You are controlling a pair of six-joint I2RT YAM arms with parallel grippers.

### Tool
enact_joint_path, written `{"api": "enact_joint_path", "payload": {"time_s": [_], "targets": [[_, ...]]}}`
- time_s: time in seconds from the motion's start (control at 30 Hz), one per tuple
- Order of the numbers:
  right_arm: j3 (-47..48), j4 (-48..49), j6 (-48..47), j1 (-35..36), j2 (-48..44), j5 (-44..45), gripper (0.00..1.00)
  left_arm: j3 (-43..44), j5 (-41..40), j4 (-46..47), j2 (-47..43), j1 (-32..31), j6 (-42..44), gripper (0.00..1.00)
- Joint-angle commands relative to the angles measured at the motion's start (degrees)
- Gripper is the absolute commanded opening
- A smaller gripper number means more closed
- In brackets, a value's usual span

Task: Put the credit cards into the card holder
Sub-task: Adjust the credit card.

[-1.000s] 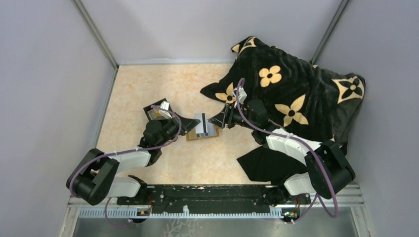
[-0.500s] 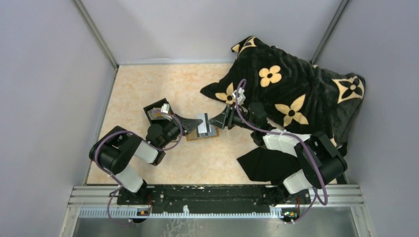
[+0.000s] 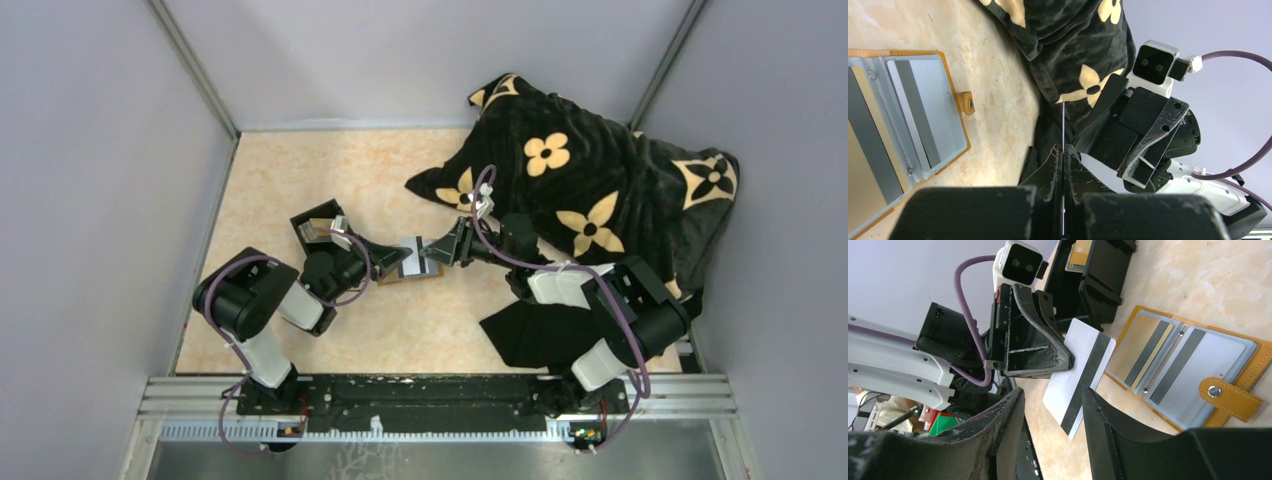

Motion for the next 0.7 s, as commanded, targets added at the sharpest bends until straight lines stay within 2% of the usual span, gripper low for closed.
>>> {"api": "enact_joint_path", "payload": {"time_s": [0.0, 0.67], "targets": [[-0.4, 5.6, 0.1, -0.8, 0.1, -0.8, 0.46, 0.1, 0.8, 16.4, 0.0, 0.3, -0.7, 0.00], [-1.9, 9.1, 1.6, -1.1, 2.9, -1.6, 0.44, 0.0, 1.4, 16.2, -1.6, 0.9, 0.3, 0.00]]}}
